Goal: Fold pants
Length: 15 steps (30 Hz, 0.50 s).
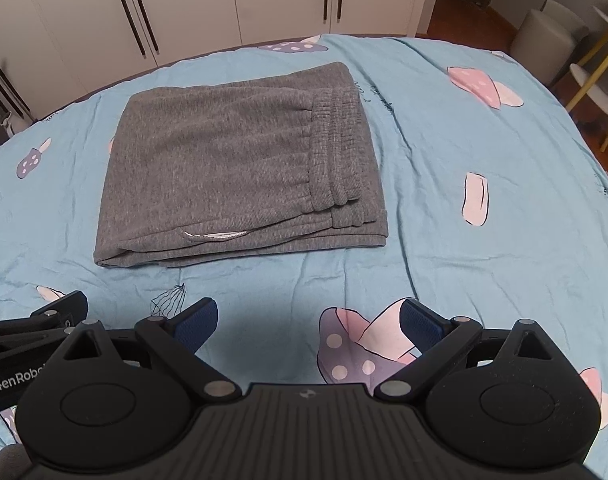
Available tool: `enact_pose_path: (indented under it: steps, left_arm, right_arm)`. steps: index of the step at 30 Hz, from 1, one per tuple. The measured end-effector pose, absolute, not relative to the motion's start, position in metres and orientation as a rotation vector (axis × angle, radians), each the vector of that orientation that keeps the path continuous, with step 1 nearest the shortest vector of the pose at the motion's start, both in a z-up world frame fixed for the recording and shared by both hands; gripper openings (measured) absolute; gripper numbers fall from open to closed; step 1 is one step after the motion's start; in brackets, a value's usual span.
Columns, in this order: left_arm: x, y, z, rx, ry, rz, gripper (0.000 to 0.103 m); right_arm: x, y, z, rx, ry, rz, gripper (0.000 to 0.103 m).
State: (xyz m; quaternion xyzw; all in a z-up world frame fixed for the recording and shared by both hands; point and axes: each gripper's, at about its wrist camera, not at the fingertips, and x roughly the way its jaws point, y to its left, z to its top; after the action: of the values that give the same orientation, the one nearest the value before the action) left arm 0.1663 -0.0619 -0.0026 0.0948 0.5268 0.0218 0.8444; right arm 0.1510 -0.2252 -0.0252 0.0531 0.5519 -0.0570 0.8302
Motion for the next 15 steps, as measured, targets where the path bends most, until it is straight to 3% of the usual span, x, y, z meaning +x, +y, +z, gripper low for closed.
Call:
enact_pose_path:
  steps: [15]
  left_arm:
    - [0.165, -0.0594, -0.0012, 0.193, 1.109, 0.058, 0.101]
  right_arm:
    - [0.1494, -0.2251, -0.0244, 0.11, 1.17, -0.117, 0.098]
